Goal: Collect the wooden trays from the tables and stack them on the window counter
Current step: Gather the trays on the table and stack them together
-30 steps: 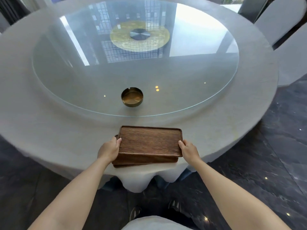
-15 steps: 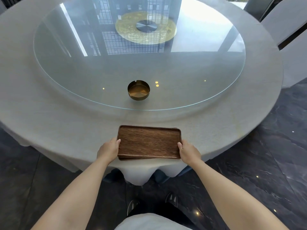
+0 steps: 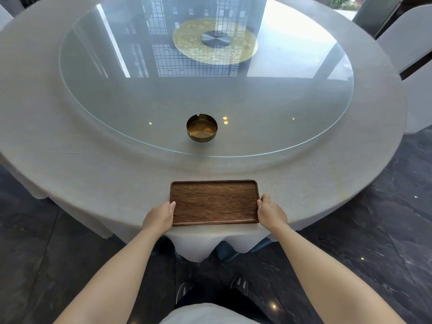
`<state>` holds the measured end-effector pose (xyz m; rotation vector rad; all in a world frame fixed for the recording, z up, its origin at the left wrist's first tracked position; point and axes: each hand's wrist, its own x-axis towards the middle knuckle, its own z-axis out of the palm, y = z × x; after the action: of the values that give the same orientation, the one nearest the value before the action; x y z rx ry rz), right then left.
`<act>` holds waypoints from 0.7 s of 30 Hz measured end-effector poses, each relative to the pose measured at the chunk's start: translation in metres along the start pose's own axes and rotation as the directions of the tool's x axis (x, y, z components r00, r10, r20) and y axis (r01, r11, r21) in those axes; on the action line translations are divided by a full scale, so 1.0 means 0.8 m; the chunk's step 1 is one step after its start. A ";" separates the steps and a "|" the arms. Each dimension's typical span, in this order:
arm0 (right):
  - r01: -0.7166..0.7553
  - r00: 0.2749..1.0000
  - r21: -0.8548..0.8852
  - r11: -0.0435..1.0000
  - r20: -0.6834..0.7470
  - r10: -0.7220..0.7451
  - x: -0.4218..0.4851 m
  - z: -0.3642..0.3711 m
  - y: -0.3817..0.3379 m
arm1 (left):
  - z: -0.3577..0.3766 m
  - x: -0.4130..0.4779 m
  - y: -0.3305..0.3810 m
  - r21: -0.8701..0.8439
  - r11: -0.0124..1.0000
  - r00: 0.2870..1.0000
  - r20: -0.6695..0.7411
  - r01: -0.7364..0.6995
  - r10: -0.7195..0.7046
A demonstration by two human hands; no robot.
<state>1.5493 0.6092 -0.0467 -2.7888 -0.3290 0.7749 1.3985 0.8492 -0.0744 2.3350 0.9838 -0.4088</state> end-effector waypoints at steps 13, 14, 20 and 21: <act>-0.085 0.996 0.301 0.950 0.016 0.085 0.011 0.011 0.004 | -0.010 0.000 0.016 -0.028 0.996 0.996 0.009 0.084 -0.084; -0.112 0.994 0.352 0.929 0.022 0.111 0.013 0.011 0.002 | -0.011 0.002 0.019 -0.065 0.992 0.994 0.017 0.109 -0.108; -0.229 0.973 0.462 0.857 0.114 0.199 0.020 0.005 -0.010 | -0.013 0.011 0.030 -0.184 0.965 0.981 0.078 0.187 -0.175; -0.236 0.972 0.475 0.848 0.133 0.196 0.022 0.008 -0.010 | -0.013 0.012 0.031 -0.187 0.966 0.982 0.086 0.182 -0.168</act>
<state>1.5597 0.6228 -0.0583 -2.3367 0.1615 0.8762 1.4233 0.8467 -0.0612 2.0549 1.1474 -0.4392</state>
